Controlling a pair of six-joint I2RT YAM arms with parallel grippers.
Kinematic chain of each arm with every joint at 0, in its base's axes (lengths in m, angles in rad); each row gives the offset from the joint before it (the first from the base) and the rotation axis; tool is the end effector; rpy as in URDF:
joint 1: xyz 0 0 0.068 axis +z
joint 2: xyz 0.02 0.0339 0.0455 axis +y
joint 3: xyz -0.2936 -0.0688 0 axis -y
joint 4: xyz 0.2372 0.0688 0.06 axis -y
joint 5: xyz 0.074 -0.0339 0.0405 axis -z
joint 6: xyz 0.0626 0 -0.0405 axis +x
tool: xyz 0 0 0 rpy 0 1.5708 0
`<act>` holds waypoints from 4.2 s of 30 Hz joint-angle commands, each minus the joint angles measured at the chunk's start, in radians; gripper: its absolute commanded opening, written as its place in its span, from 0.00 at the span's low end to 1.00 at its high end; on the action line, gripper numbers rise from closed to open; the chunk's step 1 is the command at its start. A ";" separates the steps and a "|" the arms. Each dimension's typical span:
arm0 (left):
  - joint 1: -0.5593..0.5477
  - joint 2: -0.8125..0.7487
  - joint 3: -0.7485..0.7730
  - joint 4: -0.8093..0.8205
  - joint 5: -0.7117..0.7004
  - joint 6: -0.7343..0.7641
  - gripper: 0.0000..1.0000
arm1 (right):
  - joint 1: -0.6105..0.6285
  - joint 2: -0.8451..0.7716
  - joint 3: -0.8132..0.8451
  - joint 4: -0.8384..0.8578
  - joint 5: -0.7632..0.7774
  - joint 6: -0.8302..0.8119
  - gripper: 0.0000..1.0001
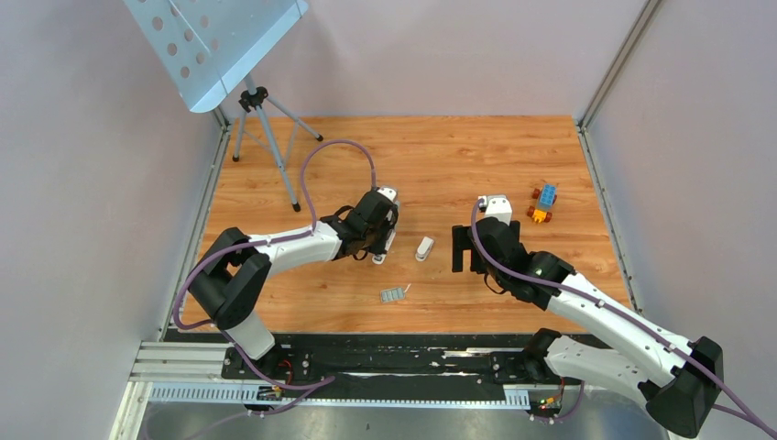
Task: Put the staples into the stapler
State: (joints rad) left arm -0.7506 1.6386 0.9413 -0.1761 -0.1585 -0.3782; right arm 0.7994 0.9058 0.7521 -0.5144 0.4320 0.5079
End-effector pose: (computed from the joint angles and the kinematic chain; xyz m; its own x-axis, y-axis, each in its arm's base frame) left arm 0.2608 -0.2298 0.1960 -0.7423 0.1937 -0.6415 0.3501 0.9284 -0.1247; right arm 0.1479 0.1145 0.2865 -0.5826 0.0344 -0.8121 -0.1586 0.9751 0.1551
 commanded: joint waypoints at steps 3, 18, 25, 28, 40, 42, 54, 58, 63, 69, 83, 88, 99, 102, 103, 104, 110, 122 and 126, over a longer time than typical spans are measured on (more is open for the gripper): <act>-0.007 0.000 -0.025 0.001 -0.006 -0.010 0.20 | -0.009 -0.007 -0.005 -0.003 0.019 -0.006 1.00; -0.006 -0.077 -0.024 0.009 0.019 -0.031 0.43 | -0.008 0.021 0.000 0.031 -0.019 0.006 1.00; 0.058 -0.186 -0.107 0.073 0.091 -0.092 0.44 | -0.023 0.104 0.040 0.153 -0.129 -0.052 0.99; 0.097 -0.235 -0.165 0.134 0.172 -0.134 0.43 | -0.036 0.171 0.068 0.224 -0.173 -0.069 0.97; 0.145 -0.260 -0.326 0.341 0.328 -0.177 0.42 | -0.224 0.466 0.268 0.505 -0.558 -0.110 0.57; 0.145 -0.259 -0.337 0.356 0.330 -0.177 0.42 | -0.246 0.522 0.309 0.539 -0.608 -0.102 0.55; 0.145 -0.223 -0.363 0.360 0.302 -0.135 0.37 | -0.290 0.827 0.540 0.548 -0.805 -0.079 0.58; 0.145 -0.216 -0.365 0.354 0.279 -0.114 0.37 | -0.293 0.888 0.584 0.524 -0.863 -0.086 0.51; 0.145 -0.198 -0.365 0.358 0.268 -0.105 0.35 | -0.293 0.930 0.613 0.495 -0.912 -0.105 0.46; 0.146 -0.170 -0.365 0.363 0.264 -0.098 0.34 | -0.293 0.953 0.613 0.450 -0.932 -0.135 0.48; 0.145 -0.150 -0.363 0.369 0.241 -0.094 0.32 | -0.293 0.933 0.581 0.429 -0.996 -0.169 0.38; 0.145 -0.134 -0.360 0.374 0.240 -0.094 0.31 | -0.289 0.912 0.553 0.420 -0.997 -0.187 0.38; 0.148 -0.120 -0.351 0.380 0.227 -0.097 0.31 | -0.232 0.853 0.521 0.358 -0.897 -0.261 0.35; 0.149 -0.114 -0.350 0.381 0.226 -0.097 0.31 | -0.201 0.838 0.512 0.339 -0.842 -0.285 0.35; 0.151 -0.113 -0.351 0.381 0.225 -0.097 0.30 | -0.191 0.834 0.512 0.330 -0.824 -0.292 0.35; 0.151 -0.113 -0.352 0.382 0.225 -0.097 0.30 | -0.182 0.830 0.510 0.323 -0.807 -0.296 0.35; 0.154 -0.106 -0.363 0.405 0.228 -0.102 0.30 | -0.125 0.812 0.491 0.305 -0.715 -0.316 0.35; 0.156 -0.091 -0.387 0.439 0.229 -0.114 0.29 | -0.034 0.823 0.484 0.276 -0.588 -0.315 0.35; 0.156 -0.094 -0.401 0.464 0.241 -0.129 0.29 | -0.010 0.827 0.484 0.273 -0.574 -0.313 0.35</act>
State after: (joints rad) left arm -0.6041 1.5120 0.5732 0.2611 0.0978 -0.4908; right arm 0.7528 1.7306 1.2648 -0.1501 -0.1749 0.1921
